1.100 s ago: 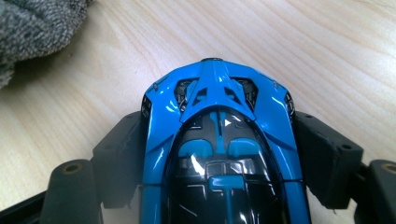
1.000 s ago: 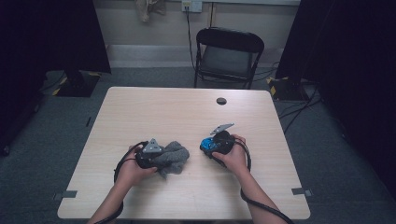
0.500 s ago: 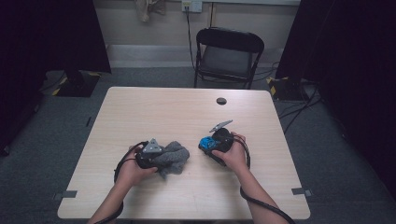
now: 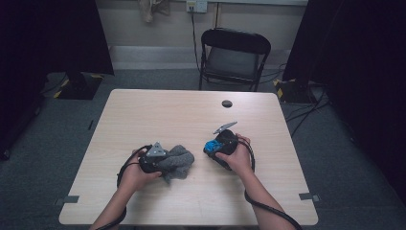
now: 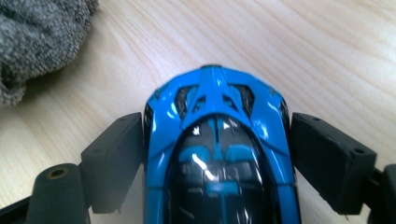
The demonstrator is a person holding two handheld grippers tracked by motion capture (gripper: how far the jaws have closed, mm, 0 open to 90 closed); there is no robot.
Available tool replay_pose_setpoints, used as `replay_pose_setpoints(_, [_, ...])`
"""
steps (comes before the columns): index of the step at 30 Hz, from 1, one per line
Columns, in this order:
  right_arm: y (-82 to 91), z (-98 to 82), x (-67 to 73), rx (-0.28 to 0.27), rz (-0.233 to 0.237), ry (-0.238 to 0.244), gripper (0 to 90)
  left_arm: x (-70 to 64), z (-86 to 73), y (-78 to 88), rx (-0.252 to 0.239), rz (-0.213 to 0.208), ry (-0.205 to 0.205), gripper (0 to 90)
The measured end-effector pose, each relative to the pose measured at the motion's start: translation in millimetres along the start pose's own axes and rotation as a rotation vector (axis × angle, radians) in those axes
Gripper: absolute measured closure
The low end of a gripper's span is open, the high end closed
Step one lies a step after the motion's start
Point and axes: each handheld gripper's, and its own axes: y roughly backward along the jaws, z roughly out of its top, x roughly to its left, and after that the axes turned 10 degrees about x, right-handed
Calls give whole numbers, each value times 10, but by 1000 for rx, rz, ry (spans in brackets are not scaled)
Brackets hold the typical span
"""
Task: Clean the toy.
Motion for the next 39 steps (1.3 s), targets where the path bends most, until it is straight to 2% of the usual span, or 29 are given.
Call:
replay_pose_setpoints(5, [-75, 55, 15, 7, 3, -2, 183, 5, -3, -1, -5, -5, 3, 509])
replay_pose_setpoints(7, [-105, 59, 34, 19, -20, 14, 181, 7, -5, -2, -7, -6, 3, 509])
replay_pose_setpoints(12, [-120, 23, 69, -17, -32, -12, 176, 7, -4, -3, -6, -6, 2, 509])
replay_pose_setpoints(13, [-122, 12, 67, -21, -28, 5, 159, 5, -5, -3, -6, -5, 1, 509])
replay_pose_setpoints(16, [-109, -4, 51, -39, -31, -9, 241, 3, -7, -3, -8, -3, -1, 509])
replay_pose_setpoints(30, [-77, 21, 57, 10, -34, -14, 245, 7, -3, -1, -5, -6, -1, 509])
replay_pose_setpoints(34, [-71, -12, 54, -2, -32, -13, 245, 6, -1, 0, -4, -5, -2, 509])
replay_pose_setpoints(39, [-70, 1, 49, 7, -30, -8, 243, 4, 0, 1, -2, -4, -1, 507])
